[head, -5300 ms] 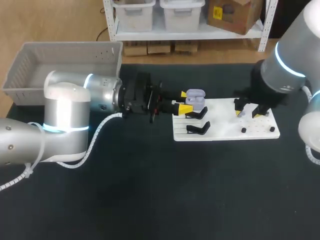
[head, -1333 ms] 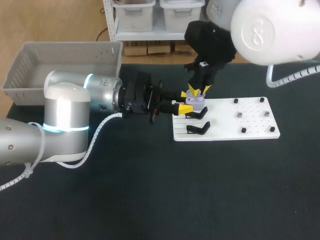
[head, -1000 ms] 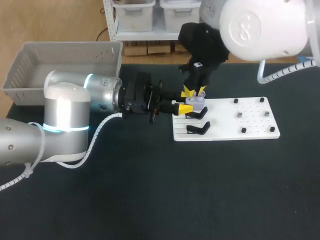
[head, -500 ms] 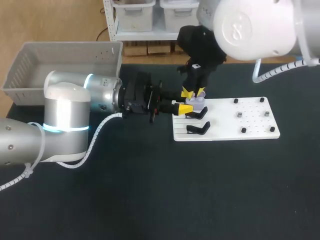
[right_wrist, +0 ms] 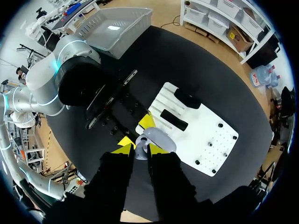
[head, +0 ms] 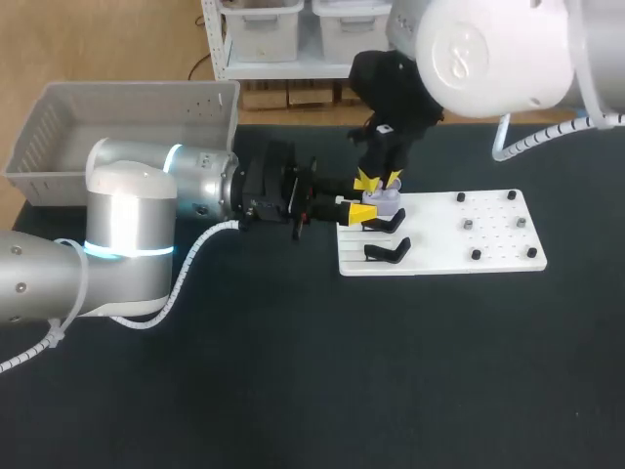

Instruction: Pick up each earbud case from the left stands, insert the matching earbuds, close the lid, and place the case in the box.

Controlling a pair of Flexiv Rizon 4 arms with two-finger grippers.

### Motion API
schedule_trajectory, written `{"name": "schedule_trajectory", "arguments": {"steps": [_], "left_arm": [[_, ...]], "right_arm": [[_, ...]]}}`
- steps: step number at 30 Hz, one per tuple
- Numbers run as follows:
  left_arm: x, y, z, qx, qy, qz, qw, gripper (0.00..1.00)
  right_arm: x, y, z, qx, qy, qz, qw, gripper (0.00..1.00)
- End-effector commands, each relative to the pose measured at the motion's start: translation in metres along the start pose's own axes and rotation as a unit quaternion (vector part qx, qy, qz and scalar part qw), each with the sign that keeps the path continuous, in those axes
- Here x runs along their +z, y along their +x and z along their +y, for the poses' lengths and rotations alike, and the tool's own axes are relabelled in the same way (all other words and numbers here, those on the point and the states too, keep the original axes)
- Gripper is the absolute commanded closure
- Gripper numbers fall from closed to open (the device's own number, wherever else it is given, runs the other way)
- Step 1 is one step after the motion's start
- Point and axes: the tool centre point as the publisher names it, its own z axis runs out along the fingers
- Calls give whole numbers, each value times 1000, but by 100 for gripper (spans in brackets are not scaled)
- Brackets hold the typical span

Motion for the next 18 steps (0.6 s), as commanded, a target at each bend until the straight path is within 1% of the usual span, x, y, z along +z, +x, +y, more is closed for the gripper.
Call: {"name": "schedule_trajectory", "arguments": {"steps": [1,18], "left_arm": [[1,0,-1,1,-2,0,1000,100],[1,0,-1,1,-2,0,1000,100]], "right_arm": [[2,-2,-1,1,1,1,1000,100],[7,-3,0,-1,5,12,1000,100]]}}
